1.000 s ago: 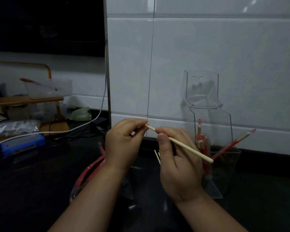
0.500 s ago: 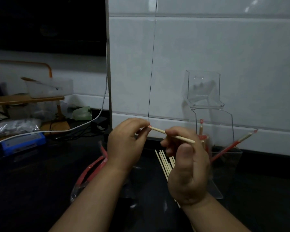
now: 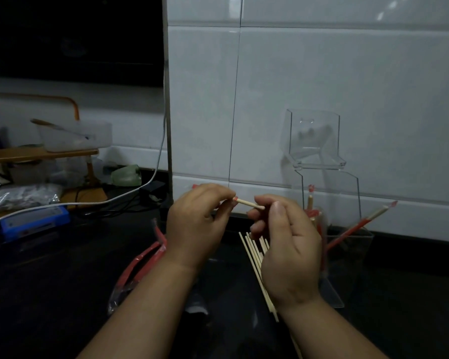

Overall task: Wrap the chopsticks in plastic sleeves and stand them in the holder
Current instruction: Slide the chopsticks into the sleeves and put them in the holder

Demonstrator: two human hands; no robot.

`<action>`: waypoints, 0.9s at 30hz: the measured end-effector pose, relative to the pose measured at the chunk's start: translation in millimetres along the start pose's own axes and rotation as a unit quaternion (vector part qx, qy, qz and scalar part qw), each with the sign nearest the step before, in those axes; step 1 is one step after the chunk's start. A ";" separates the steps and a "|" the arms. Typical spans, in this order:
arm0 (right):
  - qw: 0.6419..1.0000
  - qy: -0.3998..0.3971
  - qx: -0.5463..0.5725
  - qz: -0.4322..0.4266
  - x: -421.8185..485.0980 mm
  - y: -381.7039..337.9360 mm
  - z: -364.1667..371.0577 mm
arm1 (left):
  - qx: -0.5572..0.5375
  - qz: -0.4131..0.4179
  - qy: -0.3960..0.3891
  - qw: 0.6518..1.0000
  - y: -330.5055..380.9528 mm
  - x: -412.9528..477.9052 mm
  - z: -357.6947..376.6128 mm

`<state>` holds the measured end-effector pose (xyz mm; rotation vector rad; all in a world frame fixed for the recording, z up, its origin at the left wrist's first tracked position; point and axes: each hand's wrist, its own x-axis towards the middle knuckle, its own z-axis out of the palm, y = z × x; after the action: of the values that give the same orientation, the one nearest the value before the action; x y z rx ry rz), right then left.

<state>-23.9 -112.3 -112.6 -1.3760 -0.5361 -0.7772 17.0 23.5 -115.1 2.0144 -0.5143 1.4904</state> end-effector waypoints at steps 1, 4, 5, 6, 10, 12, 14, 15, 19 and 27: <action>1.000 -0.005 0.003 0.003 -0.5 0.2 0.6 | -0.003 0.003 -0.001 1.000 0.4 -0.1 -0.3; 0.999 -0.015 -0.032 -0.008 -0.6 -0.9 3.2 | -0.009 0.016 -0.003 1.000 0.1 -0.7 -0.7; 0.999 -0.011 -0.047 -0.011 0.1 -0.2 3.4 | -0.008 0.022 -0.002 1.000 0.2 -0.9 -0.6; 0.998 -0.006 -0.062 -0.011 0.9 0.4 3.4 | -0.005 0.029 -0.001 1.000 0.6 -1.0 -0.6; 0.995 0.014 -0.094 0.017 3.4 4.9 2.0 | 0.004 0.064 -0.011 0.998 5.7 -1.7 0.7; 0.995 0.017 -0.096 0.020 3.2 4.9 0.7 | 0.009 0.063 -0.013 0.998 5.7 -1.2 0.2; 0.995 0.019 -0.101 0.019 2.4 4.9 -0.7 | 0.007 0.063 -0.010 0.998 5.5 -1.1 -0.3; 0.994 0.018 -0.102 0.020 2.2 5.3 -0.9 | 0.007 0.066 -0.008 0.998 5.8 -1.3 -0.3; 0.994 0.021 -0.101 0.036 3.4 9.0 1.1 | 0.011 0.100 0.000 0.995 7.1 -1.5 -0.8; 0.994 0.008 -0.091 0.052 2.2 8.1 -0.6 | -0.095 -0.065 0.101 0.988 6.6 0.0 -2.3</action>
<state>-16.4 -113.2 -116.3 -1.5509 -0.3840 -0.7658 11.3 20.0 -113.2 1.6958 -0.4154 1.4853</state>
